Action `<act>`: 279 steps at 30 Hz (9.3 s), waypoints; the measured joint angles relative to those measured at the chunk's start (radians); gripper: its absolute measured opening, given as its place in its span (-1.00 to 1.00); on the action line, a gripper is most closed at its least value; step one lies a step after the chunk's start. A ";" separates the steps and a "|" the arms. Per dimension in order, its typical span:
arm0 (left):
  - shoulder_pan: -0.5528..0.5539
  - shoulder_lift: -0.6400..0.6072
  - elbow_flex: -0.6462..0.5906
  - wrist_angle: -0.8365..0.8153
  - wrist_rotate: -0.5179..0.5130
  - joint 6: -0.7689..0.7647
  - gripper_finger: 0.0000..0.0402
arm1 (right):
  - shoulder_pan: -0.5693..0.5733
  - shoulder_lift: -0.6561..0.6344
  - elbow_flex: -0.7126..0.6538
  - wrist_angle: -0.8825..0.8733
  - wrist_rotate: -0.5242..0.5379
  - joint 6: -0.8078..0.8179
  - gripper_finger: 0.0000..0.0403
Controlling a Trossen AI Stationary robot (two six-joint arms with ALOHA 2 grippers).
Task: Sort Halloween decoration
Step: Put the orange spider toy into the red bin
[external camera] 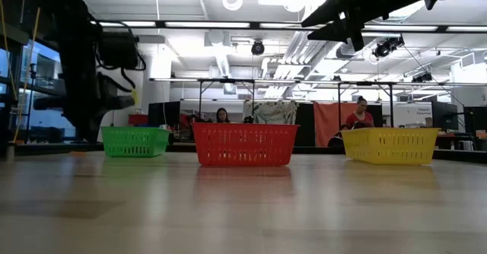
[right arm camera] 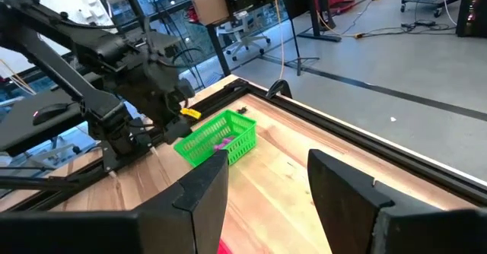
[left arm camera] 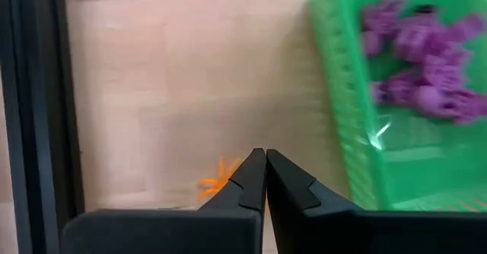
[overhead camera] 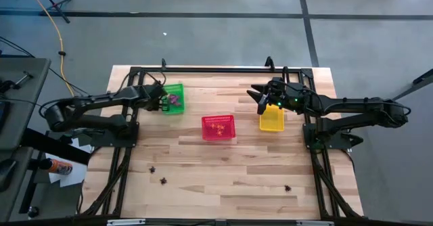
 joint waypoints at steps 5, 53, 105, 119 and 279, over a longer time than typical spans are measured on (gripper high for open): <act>0.000 -0.095 0.012 -0.105 0.007 0.081 -1.00 | 0.000 0.000 0.000 0.000 0.000 0.028 -0.12; 0.096 0.131 0.014 -0.063 0.231 0.212 -0.95 | 0.000 0.000 0.000 -0.099 -0.002 0.018 -0.12; -0.389 -0.048 0.225 1.098 0.445 0.467 -1.00 | 0.050 0.000 0.000 0.350 -0.383 -0.248 -0.12; -0.428 -0.043 0.225 1.098 0.395 0.460 -1.00 | 0.051 0.000 0.000 0.348 -0.382 -0.263 -0.12; 0.365 0.398 0.332 0.190 0.131 0.067 -0.47 | 0.035 0.000 0.000 0.021 0.053 0.006 -0.12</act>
